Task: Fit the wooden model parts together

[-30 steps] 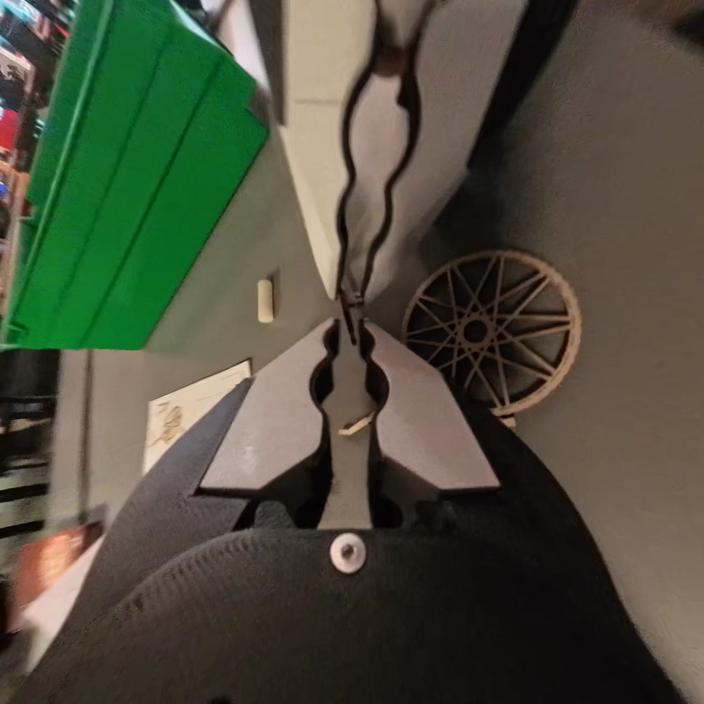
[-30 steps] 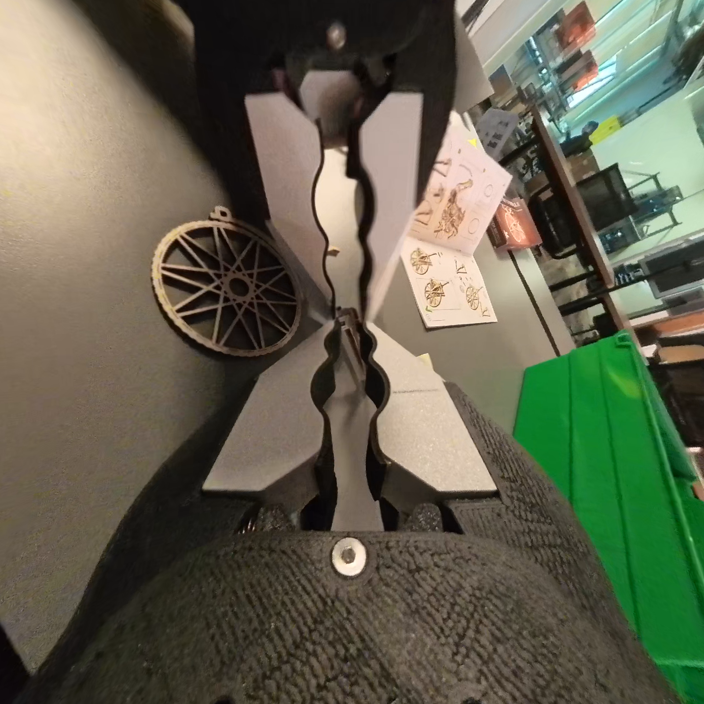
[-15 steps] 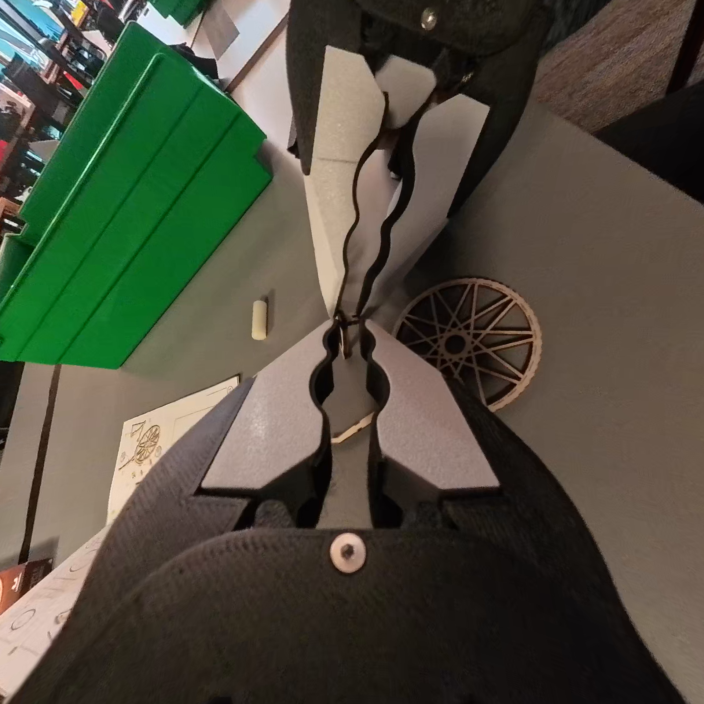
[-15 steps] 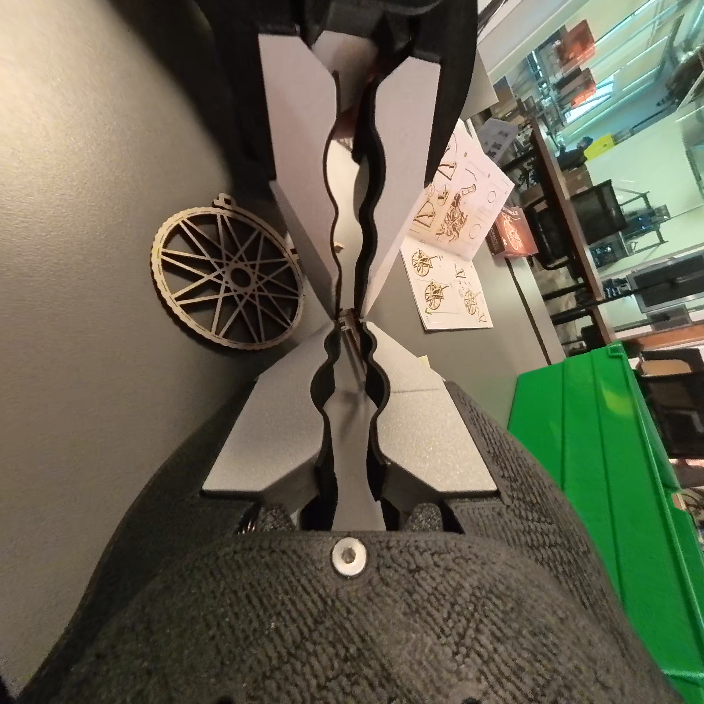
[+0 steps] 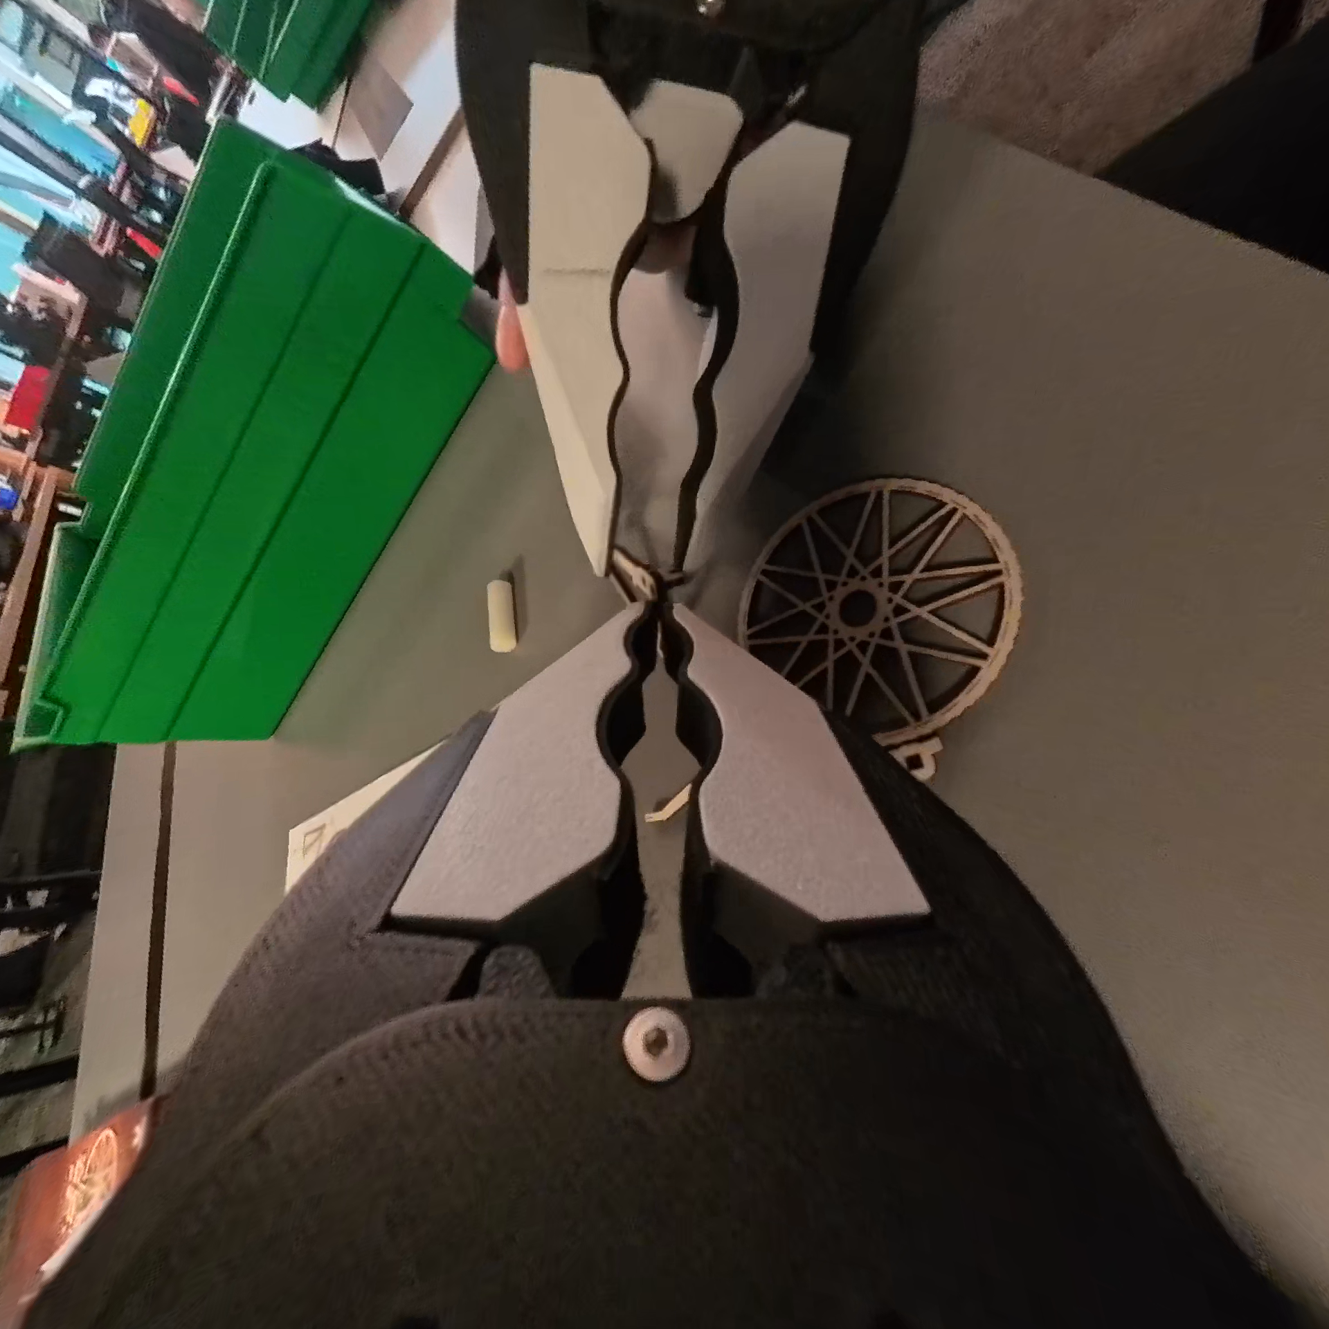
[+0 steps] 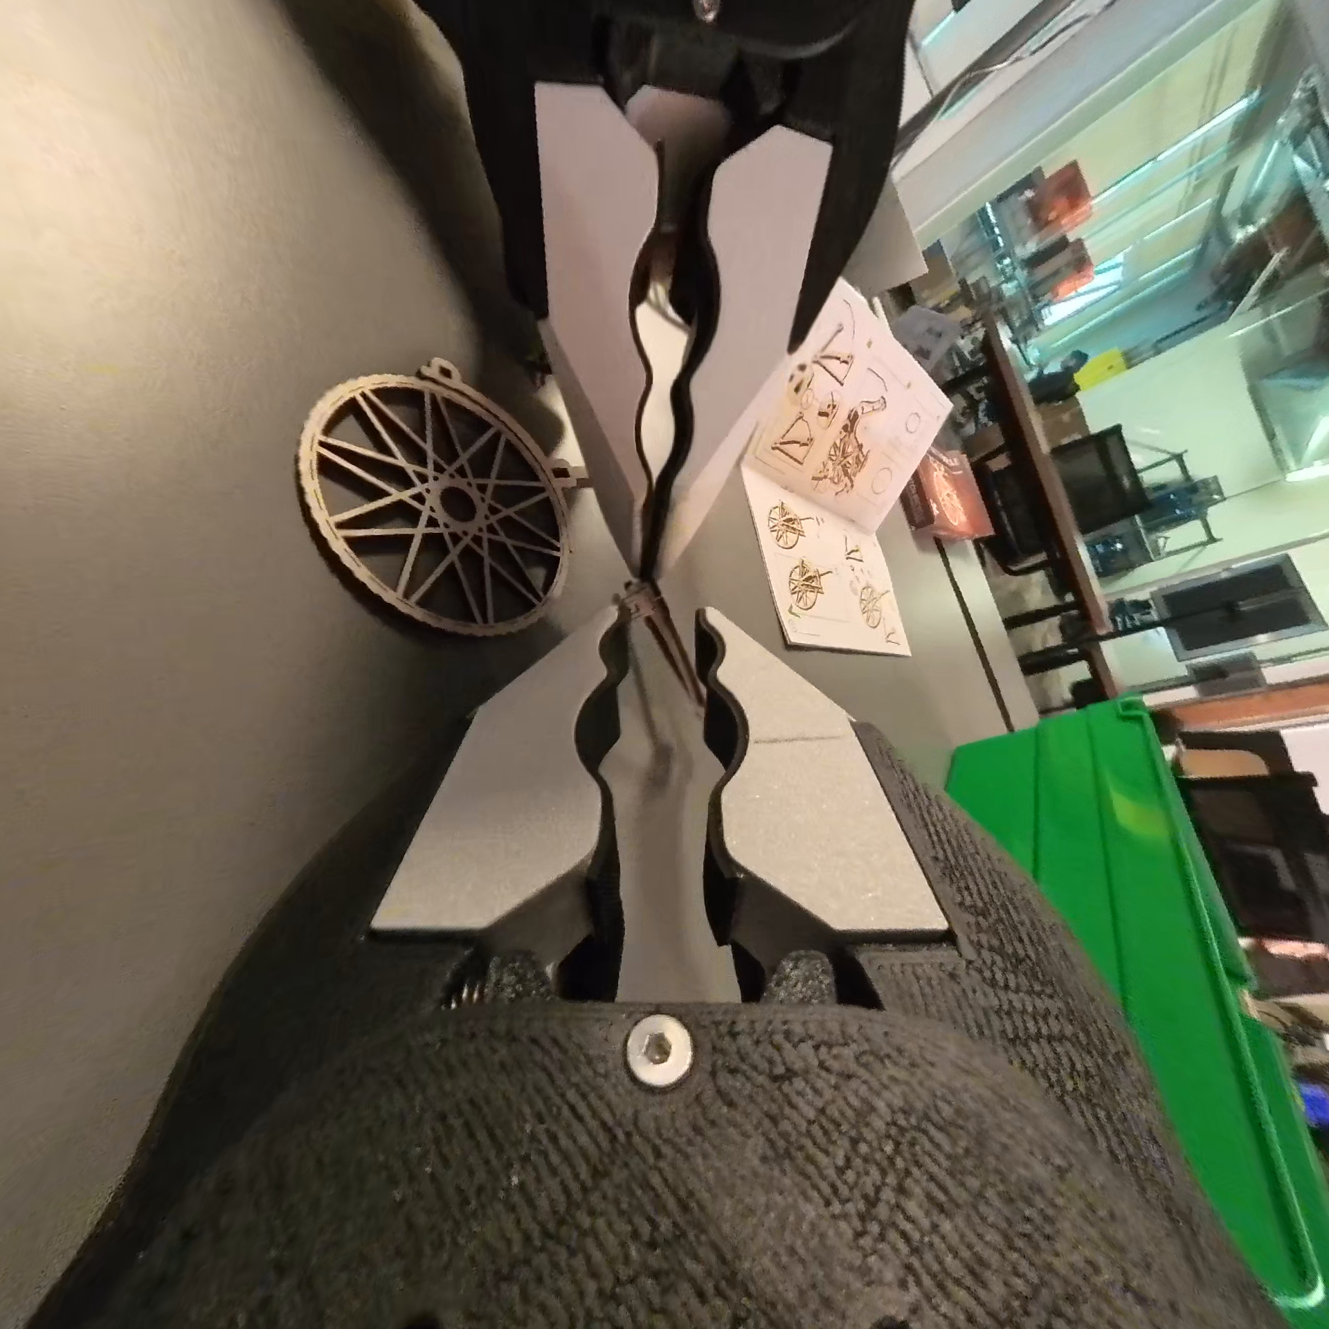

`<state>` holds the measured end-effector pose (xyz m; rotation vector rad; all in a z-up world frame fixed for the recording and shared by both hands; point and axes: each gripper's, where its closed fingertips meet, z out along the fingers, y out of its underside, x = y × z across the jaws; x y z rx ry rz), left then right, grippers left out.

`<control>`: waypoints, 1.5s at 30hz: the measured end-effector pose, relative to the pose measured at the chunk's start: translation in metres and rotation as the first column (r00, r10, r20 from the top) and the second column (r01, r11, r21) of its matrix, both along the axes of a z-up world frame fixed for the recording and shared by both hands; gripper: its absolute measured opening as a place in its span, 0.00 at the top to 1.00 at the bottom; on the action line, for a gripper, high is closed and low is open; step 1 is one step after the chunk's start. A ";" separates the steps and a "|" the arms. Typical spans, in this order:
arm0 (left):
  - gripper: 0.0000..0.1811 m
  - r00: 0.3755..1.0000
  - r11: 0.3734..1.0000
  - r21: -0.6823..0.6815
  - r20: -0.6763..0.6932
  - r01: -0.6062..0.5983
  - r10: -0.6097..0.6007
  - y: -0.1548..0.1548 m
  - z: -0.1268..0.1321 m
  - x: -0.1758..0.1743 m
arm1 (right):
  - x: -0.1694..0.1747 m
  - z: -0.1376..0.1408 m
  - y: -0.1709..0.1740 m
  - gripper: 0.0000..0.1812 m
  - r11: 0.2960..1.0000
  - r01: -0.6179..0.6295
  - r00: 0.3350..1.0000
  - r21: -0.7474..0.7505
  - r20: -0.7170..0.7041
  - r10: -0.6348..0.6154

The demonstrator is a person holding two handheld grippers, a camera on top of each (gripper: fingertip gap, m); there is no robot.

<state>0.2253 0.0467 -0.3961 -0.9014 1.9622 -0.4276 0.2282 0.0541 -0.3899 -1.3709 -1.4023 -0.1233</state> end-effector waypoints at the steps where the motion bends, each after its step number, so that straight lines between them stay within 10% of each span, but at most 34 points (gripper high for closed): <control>1: 1.00 1.000 1.000 0.002 -0.005 0.001 -0.001 0.001 -0.001 -0.001 | 0.001 0.000 0.000 0.91 1.000 -0.008 1.000 -0.008 -0.004 0.008; 15: 0.86 1.000 0.995 -0.094 -0.009 -0.028 0.028 0.005 -0.005 -0.002 | -0.002 -0.004 0.001 0.96 0.998 -0.039 0.999 -0.057 0.009 0.040; 24: 0.99 1.000 0.999 -0.032 -0.020 0.001 -0.001 0.007 -0.004 -0.003 | -0.003 -0.002 -0.003 0.85 0.991 -0.078 0.997 -0.112 -0.002 0.078; 45: 0.93 0.996 0.984 -0.155 0.034 0.087 -0.082 -0.006 0.002 -0.006 | -0.010 -0.005 -0.004 1.00 0.944 -0.159 0.986 -0.290 -0.094 0.138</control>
